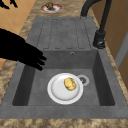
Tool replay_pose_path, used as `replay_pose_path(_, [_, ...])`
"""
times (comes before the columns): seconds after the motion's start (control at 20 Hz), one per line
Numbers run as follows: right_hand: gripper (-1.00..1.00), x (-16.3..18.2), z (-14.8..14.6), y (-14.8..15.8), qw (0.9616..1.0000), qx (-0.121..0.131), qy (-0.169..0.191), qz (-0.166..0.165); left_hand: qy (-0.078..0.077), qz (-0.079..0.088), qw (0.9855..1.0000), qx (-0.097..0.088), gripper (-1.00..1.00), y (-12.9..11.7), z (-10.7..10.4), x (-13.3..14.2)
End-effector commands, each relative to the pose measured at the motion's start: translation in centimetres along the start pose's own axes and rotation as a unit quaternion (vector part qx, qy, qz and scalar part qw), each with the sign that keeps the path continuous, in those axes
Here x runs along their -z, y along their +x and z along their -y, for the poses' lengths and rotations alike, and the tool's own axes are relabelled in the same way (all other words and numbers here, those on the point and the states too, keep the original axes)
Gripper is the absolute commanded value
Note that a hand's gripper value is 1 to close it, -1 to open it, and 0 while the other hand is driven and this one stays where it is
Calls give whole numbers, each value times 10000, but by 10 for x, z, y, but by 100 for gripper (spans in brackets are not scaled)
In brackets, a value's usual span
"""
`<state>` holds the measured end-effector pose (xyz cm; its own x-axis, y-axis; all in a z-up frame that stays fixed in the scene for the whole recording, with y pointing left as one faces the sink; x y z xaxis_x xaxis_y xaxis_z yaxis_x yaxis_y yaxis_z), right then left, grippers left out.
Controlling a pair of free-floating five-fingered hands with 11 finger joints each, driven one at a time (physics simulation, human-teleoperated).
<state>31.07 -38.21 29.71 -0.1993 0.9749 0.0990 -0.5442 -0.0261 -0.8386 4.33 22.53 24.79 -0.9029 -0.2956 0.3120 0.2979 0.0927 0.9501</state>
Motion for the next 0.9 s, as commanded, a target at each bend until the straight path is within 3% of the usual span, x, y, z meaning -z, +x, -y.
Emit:
replay_pose_path(0.0, [-100,-28,6,-15,10000,3,12,0,0,0,10000,0,0,0,0,0])
replay_pose_path(0.35, [-100,-73,7,-44,10000,52,77,26,0,0,10000,0,0,0,0,0])
replay_pose_path(0.85, [-100,-121,-15,-95,9995,125,280,48,0,0,10000,0,0,0,0,0])
